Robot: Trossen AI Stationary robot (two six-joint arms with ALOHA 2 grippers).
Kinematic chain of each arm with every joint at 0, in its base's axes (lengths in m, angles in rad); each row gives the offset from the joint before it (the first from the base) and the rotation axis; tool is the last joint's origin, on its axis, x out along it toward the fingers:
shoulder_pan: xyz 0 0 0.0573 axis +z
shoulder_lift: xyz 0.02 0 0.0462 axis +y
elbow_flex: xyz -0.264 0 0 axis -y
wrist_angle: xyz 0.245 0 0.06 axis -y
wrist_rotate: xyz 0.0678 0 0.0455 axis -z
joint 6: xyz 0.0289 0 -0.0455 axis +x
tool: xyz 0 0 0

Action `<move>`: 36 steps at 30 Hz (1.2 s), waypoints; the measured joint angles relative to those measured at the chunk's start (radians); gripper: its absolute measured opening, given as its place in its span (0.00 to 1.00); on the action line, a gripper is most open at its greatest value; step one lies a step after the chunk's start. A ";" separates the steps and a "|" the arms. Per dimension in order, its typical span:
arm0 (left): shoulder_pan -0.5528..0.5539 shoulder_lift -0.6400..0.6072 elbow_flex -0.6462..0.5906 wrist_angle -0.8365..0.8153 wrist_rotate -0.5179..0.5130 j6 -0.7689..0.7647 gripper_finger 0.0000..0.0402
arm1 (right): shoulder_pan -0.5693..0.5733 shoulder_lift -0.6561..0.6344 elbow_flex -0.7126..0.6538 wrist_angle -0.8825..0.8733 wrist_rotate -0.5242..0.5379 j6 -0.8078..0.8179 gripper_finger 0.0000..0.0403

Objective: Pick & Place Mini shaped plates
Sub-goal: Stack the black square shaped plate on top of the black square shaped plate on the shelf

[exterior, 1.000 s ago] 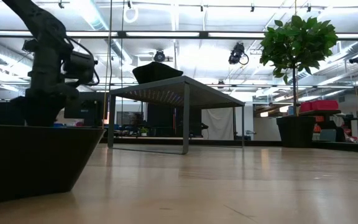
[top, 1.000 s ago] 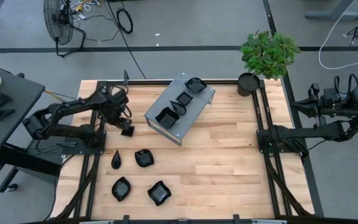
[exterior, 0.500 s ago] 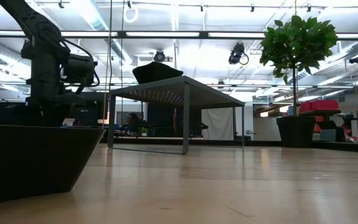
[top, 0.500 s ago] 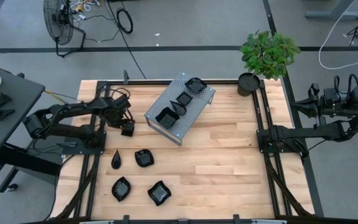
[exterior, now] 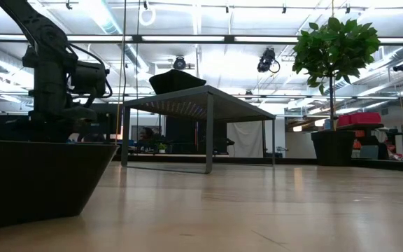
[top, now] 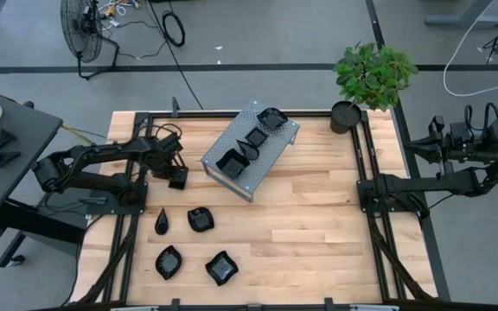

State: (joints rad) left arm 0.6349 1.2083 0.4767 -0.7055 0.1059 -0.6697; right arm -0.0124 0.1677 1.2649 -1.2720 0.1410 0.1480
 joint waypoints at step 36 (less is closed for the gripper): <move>0.003 0.000 0.144 -0.092 -0.002 0.060 0.02 | 0.000 0.000 0.000 0.000 0.000 0.000 0.05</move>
State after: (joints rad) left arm 0.6384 1.2087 0.6207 -0.7973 0.1040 -0.6093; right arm -0.0124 0.1677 1.2648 -1.2720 0.1410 0.1482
